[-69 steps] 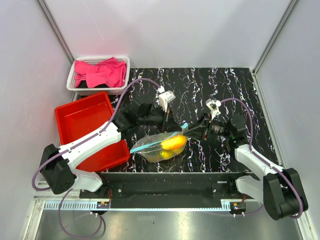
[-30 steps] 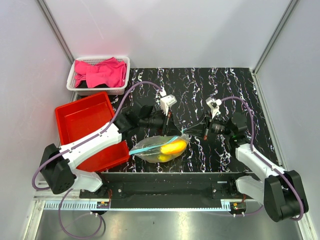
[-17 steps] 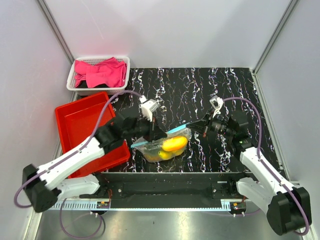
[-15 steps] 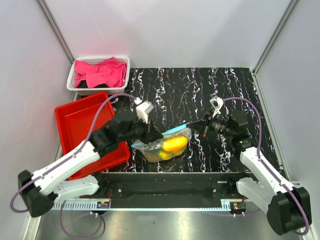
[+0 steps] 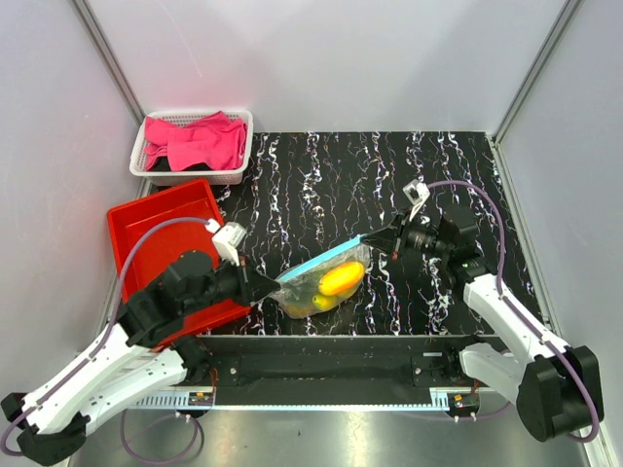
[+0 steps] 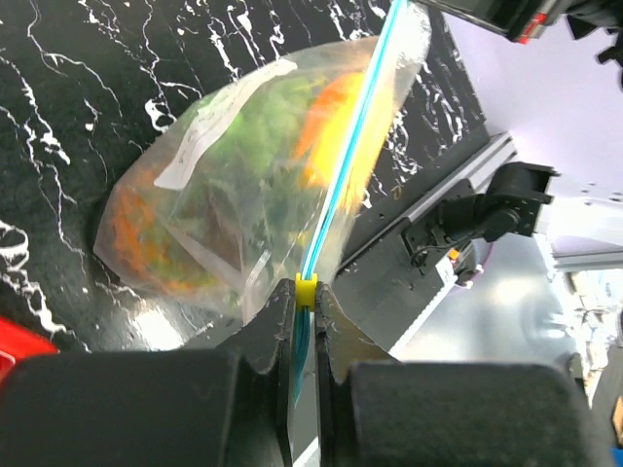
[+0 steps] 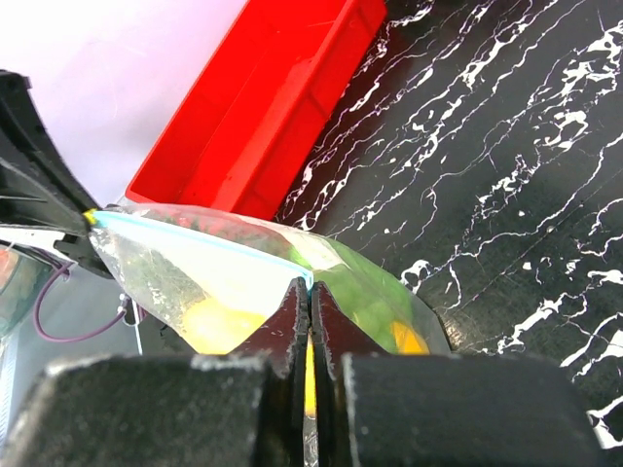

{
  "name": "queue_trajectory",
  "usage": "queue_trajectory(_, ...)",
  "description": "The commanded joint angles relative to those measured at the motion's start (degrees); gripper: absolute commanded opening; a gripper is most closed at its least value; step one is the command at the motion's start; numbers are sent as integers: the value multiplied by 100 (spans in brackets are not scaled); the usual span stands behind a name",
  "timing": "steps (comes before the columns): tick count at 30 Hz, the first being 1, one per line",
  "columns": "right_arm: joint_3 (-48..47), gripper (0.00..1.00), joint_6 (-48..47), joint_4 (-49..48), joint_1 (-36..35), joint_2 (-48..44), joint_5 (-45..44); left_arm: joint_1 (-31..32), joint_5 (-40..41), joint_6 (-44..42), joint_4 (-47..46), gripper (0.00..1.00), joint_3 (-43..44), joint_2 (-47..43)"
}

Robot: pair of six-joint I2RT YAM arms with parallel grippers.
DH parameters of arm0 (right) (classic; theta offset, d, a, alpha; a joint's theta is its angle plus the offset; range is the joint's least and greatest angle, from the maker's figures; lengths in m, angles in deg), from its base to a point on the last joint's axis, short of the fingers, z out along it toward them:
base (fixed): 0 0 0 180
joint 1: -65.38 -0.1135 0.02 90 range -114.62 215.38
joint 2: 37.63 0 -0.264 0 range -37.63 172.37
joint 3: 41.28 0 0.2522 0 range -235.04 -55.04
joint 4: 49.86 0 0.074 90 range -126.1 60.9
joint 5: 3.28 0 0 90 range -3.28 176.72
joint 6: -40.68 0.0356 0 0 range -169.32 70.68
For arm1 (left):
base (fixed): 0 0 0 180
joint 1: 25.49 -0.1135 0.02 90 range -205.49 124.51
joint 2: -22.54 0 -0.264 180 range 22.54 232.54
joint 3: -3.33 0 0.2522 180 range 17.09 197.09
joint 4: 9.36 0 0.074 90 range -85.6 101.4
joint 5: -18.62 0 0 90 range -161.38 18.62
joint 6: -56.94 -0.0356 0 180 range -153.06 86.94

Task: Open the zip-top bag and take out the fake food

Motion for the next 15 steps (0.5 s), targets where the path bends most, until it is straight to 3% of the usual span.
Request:
queue_trajectory(1,-276,0,-276,-353,153,229,-546,-29,48,207,1037,0,-18,-503)
queue_trajectory(7,-276,0,-135,-819,153,572,-256,-29,21,270,1450,3,17,-978)
queue_trajectory(8,-311,0,-135,-784,153,581,-203,-29,-5,217,1478,7,61,-979)
queue_trajectory(9,-320,0,-170,-749,153,598,-159,-29,-83,156,1478,24,105,-961)
queue_trajectory(12,-294,0,-22,-976,144,607,183,-29,-329,-73,1224,54,298,-813)
queue_trajectory(15,-267,0,14,-1135,144,590,447,-29,-777,-310,505,59,544,-279)
